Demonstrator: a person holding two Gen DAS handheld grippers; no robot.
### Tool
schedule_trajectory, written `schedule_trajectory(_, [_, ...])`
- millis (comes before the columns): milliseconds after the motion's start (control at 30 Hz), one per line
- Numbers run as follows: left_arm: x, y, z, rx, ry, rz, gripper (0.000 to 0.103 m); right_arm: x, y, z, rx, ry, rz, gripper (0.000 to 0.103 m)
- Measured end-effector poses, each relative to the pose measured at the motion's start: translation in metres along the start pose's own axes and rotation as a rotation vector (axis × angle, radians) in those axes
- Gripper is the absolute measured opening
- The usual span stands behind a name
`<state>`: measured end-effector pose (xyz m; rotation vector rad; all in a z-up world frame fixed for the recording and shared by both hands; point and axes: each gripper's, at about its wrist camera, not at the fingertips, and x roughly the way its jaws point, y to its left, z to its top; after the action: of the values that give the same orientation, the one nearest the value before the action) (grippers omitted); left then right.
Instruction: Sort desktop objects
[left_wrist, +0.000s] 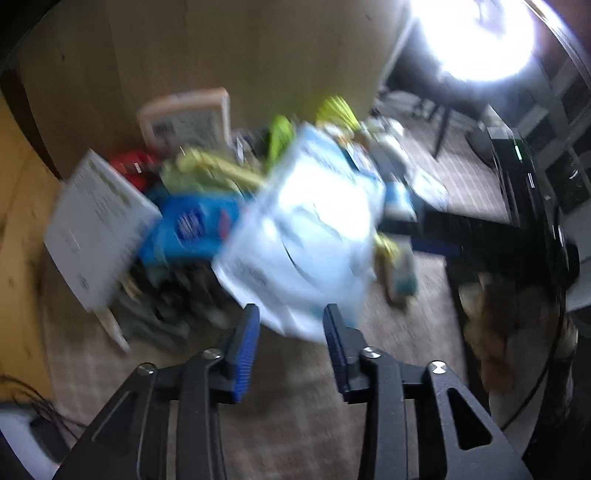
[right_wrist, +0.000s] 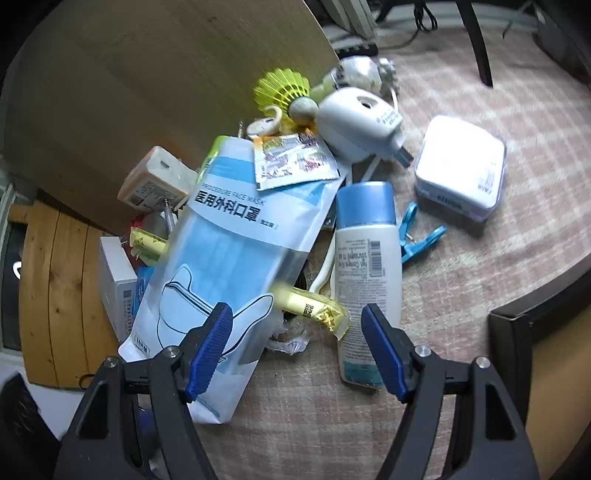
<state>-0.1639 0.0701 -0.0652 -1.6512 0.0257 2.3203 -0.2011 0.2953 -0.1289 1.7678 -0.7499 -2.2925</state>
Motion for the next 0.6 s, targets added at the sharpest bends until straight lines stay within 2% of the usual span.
schedule_trajectory(33, [0.002, 0.003, 0.012, 0.003, -0.008, 0.019, 0.043, 0.002, 0.0, 0.001, 0.004, 0.004, 0.003, 0.071])
schedule_trajectory(67, [0.007, 0.004, 0.021, 0.008, -0.009, 0.026, 0.052, 0.004, 0.001, 0.002, 0.005, 0.007, 0.004, 0.071])
schedule_trajectory(100, [0.012, 0.003, 0.03, 0.018, -0.005, 0.022, 0.068, 0.006, 0.002, 0.003, 0.005, 0.009, 0.0, 0.071])
schedule_trajectory(133, [0.021, 0.005, 0.042, 0.027, 0.005, 0.02, 0.073, 0.007, 0.003, 0.005, 0.007, 0.01, -0.004, 0.071])
schedule_trajectory(233, [0.043, 0.008, 0.057, 0.01, 0.04, -0.002, 0.074, 0.012, 0.007, 0.011, 0.013, 0.015, 0.002, 0.072])
schedule_trajectory(267, [0.048, 0.008, 0.057, 0.013, 0.056, -0.021, 0.074, 0.013, 0.008, 0.013, 0.016, 0.019, 0.006, 0.072])
schedule_trajectory(333, [0.061, 0.008, 0.06, 0.017, 0.089, -0.009, 0.066, 0.016, 0.009, 0.016, 0.025, 0.026, 0.027, 0.072])
schedule_trajectory(367, [0.063, 0.006, 0.059, 0.015, 0.097, -0.014, 0.058, 0.019, 0.011, 0.018, 0.026, 0.029, 0.032, 0.072])
schedule_trajectory(500, [0.071, 0.001, 0.053, 0.017, 0.123, -0.064, 0.039, 0.026, 0.015, 0.022, 0.02, 0.049, 0.046, 0.072])
schedule_trajectory(600, [0.072, -0.007, 0.047, 0.024, 0.121, -0.077, 0.033, 0.03, 0.018, 0.021, 0.015, 0.067, 0.067, 0.071])
